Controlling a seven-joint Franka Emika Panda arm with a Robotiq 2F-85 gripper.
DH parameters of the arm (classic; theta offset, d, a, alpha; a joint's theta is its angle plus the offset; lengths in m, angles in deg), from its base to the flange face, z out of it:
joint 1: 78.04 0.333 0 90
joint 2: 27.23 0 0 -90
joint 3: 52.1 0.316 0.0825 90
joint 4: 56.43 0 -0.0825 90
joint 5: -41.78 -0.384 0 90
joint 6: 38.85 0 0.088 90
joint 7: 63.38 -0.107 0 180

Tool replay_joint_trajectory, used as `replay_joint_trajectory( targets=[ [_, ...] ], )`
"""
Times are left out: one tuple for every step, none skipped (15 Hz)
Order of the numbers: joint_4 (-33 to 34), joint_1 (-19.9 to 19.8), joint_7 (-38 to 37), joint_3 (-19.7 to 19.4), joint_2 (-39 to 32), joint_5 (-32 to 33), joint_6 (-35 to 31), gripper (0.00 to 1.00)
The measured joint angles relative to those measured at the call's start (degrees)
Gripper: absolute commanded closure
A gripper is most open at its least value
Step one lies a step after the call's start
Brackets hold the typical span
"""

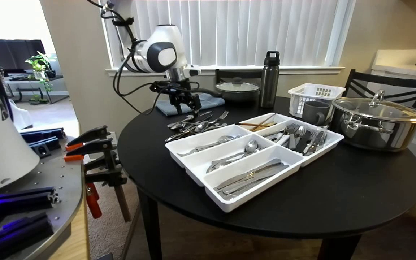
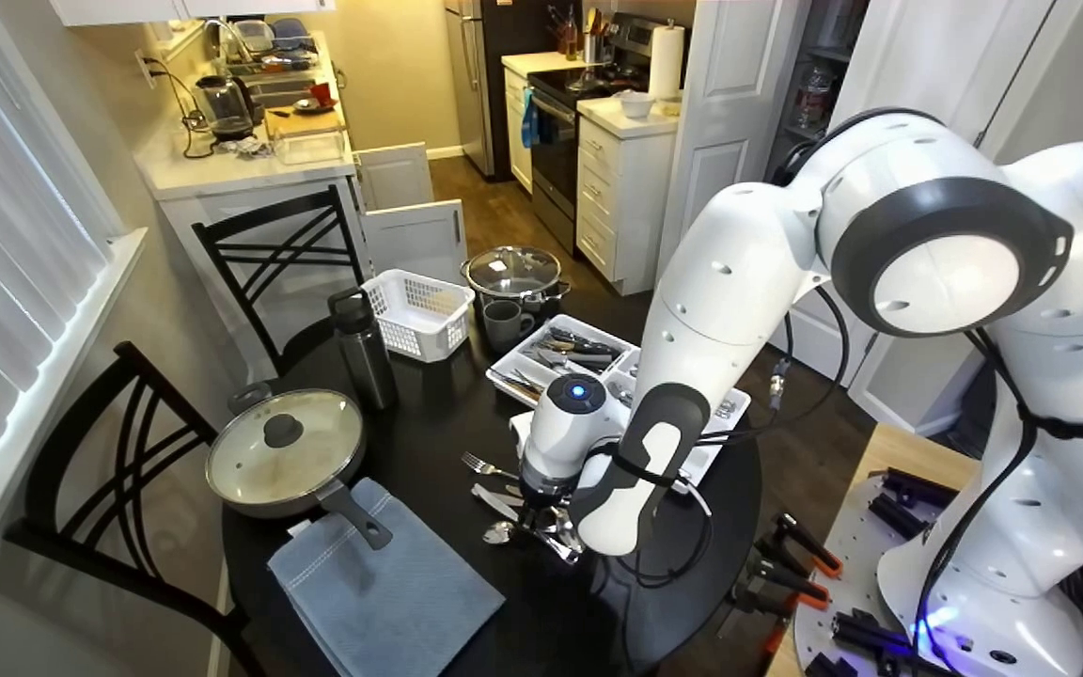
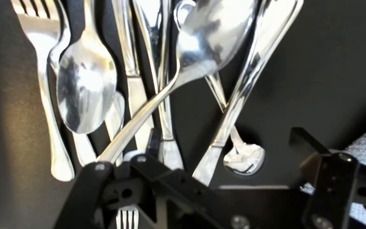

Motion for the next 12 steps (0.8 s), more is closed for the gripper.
replay_joint_trajectory(
  targets=[
    [0.2, 0.4, -0.2, -0.1, 0.2, 0.1, -0.1, 0.0],
    [0.4, 0.4, -0.2, 0.1, 0.4, 0.1, -0.1, 0.0],
    [0.6, 0.0, -0.2, 0.7, 0.5, 0.1, -0.1, 0.0],
    [0.7, -0.8, -0.3, 1.8, 0.5, 0.1, -0.1, 0.0],
    [0.8, -1.7, -0.8, 2.9, 0.4, 0.1, -0.1, 0.0],
    [0.8, -2.5, -1.5, 3.7, 0.3, 0.1, -0.1, 0.0],
    [0.8, -3.1, -2.1, 4.2, 0.1, 0.0, -0.1, 0.0],
    [0.8, -3.6, -2.7, 4.6, -0.1, 0.0, -0.1, 0.0],
    [0.8, -4.0, -3.2, 4.7, -0.4, 0.0, -0.1, 0.0],
    [0.8, -4.3, -3.7, 4.7, -0.7, 0.0, -0.1, 0.0],
    [0.8, -4.4, -4.1, 4.7, -1.0, 0.0, -0.1, 0.0],
    [0.8, -4.5, -4.5, 4.7, -1.3, 0.0, -0.1, 0.0]
  ],
)
